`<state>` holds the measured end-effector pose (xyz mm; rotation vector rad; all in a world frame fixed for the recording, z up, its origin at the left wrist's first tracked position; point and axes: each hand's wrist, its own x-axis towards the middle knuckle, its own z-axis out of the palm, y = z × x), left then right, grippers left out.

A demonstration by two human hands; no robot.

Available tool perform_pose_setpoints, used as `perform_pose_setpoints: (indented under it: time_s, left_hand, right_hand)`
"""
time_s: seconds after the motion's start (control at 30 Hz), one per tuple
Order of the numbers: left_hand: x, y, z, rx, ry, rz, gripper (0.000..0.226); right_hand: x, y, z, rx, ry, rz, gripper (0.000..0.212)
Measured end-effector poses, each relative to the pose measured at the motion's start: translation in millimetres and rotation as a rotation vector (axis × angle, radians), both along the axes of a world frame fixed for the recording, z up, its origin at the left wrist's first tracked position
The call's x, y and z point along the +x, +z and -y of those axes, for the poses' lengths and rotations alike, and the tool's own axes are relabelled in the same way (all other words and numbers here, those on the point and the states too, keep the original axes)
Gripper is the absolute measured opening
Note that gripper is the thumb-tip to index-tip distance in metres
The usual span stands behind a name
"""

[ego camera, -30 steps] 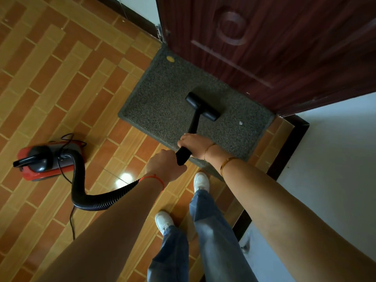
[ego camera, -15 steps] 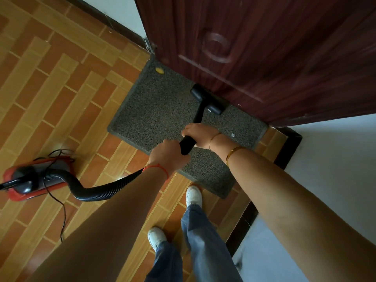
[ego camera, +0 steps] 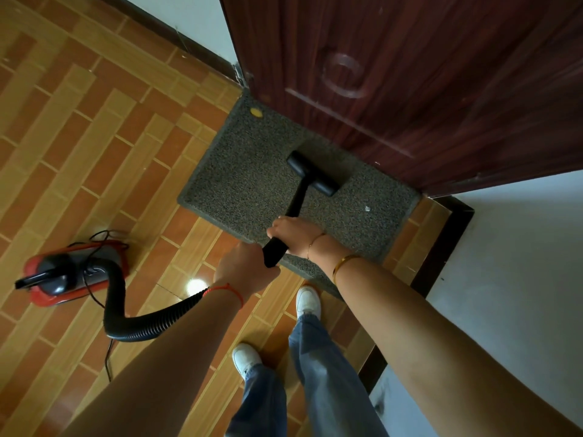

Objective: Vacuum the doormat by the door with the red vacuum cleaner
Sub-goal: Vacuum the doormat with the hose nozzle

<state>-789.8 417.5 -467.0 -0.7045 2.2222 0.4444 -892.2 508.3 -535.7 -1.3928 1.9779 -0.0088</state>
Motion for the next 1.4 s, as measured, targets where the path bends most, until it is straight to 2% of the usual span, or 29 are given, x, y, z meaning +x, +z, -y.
perform_pose_setpoints:
  time_s: [0.5, 0.83, 1.13, 1.4]
  left_hand:
    - [162, 20, 15, 0.023, -0.022, 0.055, 0.023]
    - [258, 23, 29, 0.032, -0.049, 0.076, 0.023]
    - [279, 24, 39, 0.016, -0.046, 0.071, 0.021]
    - [243, 14, 34, 0.028, -0.014, 0.062, 0.02]
  right_hand:
    - [163, 19, 14, 0.011, 0.007, 0.112, 0.022]
    - [263, 22, 26, 0.01, 0.014, 0.127, 0.03]
    - [286, 26, 38, 0.026, -0.032, 0.11, 0.023]
    - [247, 12, 34, 0.023, -0.031, 0.085, 0.023]
